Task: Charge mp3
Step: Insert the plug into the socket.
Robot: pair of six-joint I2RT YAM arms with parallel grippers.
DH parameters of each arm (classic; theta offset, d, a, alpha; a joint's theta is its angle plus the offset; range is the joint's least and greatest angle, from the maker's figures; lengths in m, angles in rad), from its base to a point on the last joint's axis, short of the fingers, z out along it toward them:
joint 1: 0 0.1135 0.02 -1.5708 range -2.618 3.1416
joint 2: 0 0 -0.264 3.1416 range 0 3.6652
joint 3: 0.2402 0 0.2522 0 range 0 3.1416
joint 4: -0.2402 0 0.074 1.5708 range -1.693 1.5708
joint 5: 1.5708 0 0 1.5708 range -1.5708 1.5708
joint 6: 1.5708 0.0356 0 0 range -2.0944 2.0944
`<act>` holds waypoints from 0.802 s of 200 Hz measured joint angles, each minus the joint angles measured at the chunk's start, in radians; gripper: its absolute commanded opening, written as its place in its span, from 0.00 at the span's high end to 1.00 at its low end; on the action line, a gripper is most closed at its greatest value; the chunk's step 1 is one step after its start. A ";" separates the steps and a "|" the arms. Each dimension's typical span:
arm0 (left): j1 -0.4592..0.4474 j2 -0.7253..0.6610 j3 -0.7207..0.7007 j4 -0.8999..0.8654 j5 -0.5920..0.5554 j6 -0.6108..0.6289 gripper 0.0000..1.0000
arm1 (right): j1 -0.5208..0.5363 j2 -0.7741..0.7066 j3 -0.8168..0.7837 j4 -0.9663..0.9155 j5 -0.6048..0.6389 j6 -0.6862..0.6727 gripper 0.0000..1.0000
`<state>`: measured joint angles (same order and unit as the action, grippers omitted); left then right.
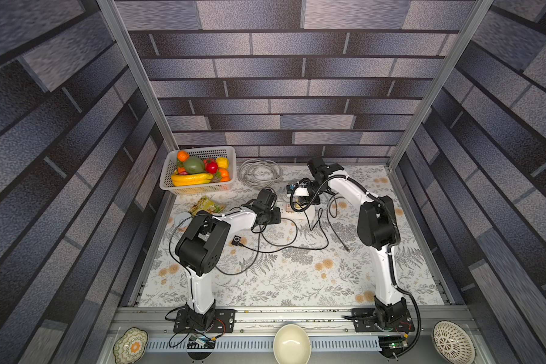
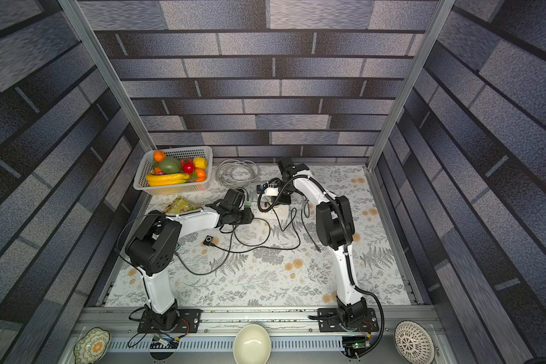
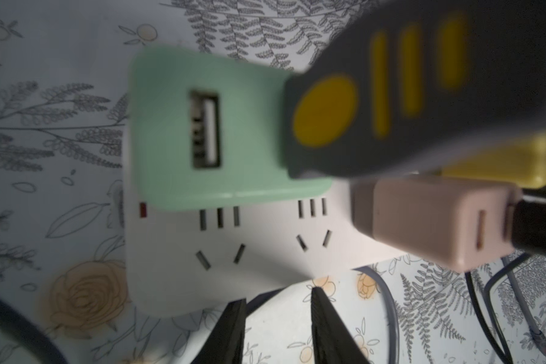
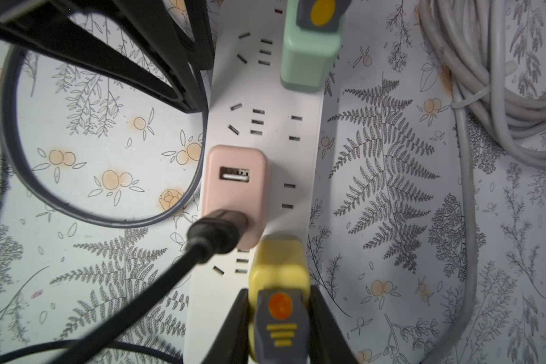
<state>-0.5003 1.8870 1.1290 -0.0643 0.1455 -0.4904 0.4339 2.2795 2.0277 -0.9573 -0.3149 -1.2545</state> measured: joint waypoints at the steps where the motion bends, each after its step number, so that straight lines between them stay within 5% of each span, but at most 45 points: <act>1: 0.000 -0.002 -0.001 0.002 0.000 0.001 0.60 | 0.000 0.001 0.001 -0.001 0.000 0.001 1.00; 131: 0.038 -0.599 -0.175 0.036 0.061 0.007 0.40 | 0.000 -0.007 -0.062 0.067 -0.008 0.146 1.00; 160: 0.077 -0.706 -0.203 -0.005 0.068 0.007 0.36 | 0.001 -0.029 -0.101 0.107 -0.008 0.186 0.85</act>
<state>-0.4229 1.1809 0.9264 -0.0692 0.2138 -0.4831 0.4347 2.2501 1.9263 -0.8501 -0.3229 -1.0683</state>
